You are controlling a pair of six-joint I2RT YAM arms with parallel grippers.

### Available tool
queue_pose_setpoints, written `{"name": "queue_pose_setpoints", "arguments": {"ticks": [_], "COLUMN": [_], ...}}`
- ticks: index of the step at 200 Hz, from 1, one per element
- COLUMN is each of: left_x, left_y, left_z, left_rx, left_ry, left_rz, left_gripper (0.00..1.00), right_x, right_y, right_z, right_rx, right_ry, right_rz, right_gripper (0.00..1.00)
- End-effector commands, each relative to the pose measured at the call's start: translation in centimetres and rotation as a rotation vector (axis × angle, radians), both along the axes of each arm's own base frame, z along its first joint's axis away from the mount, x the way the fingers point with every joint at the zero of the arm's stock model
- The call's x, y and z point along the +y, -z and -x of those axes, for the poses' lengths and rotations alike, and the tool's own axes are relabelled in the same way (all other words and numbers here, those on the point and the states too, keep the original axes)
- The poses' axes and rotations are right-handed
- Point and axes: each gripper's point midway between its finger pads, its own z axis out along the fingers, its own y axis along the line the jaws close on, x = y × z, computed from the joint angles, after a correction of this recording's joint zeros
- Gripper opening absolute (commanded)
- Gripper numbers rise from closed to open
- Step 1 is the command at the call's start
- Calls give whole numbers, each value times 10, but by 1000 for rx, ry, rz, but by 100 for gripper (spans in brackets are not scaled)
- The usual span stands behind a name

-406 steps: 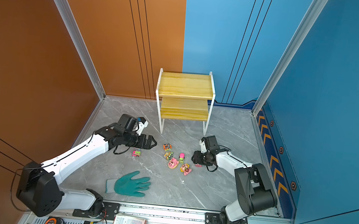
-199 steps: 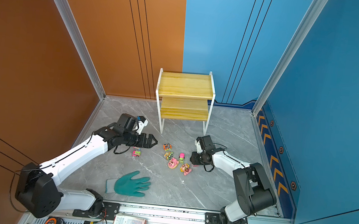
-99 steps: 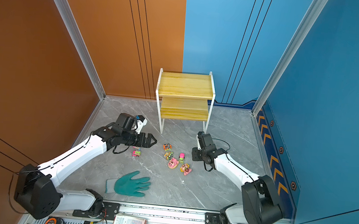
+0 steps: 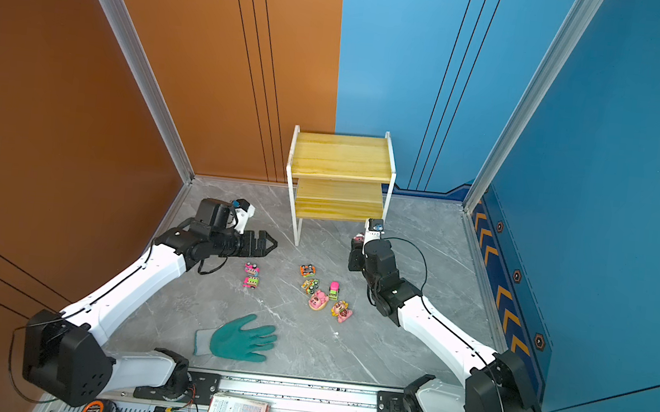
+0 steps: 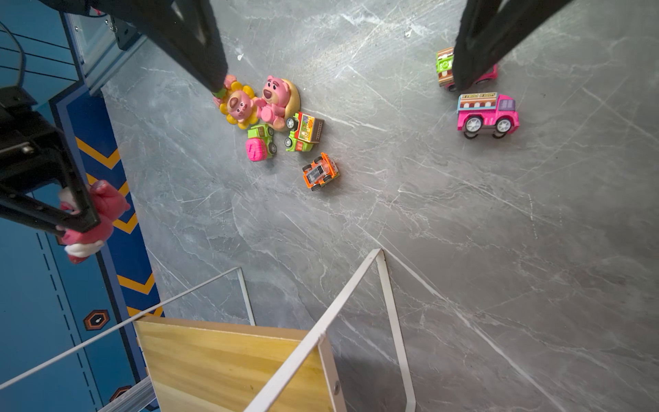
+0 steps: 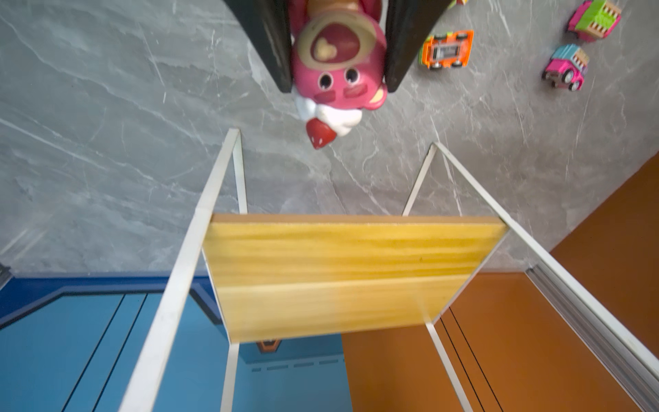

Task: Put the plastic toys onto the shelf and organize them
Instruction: 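Lift the pink bear with the right gripper toward the lower shelf, then move the held pink bear onto the lower shelf board with the right gripper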

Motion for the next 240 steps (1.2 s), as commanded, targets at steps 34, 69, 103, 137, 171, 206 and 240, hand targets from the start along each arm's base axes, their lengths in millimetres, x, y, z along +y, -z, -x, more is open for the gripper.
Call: {"name": "queue_pose_setpoints", "arguments": {"ticks": [34,69,103,137,171,206,240], "left_x": [3,4,7,14,16,19,22], "left_y": [2,2,0,-3,-2,1,4], "left_z": [-4,-6,-8,-12,-16,-19,-23], "left_rx": [-31,-35,-43,-46,-37,-29,-20], "left_ry": [12,9,4,-14,-19,-29,-40], "left_rz": [50,70,81,91,113,122,127], "left_gripper": [100,100,100,100,100,100,99], "right_x": [11,10,8,3,-2,-4,-9], "right_y": [-40,-49,-52,-57,-57,-49,-42], "right_z": [-43,-61,-77,-93,-111,-125,-133], "right_rx": [-265,-351,-391,-447,-480,-505,-515], "right_ry": [65,105,142,190,226,257,285], "right_rz": [-24,-30,-46,-60,-76,-73,-59], "right_gripper": [25,25,25,25,25,25,25]}}
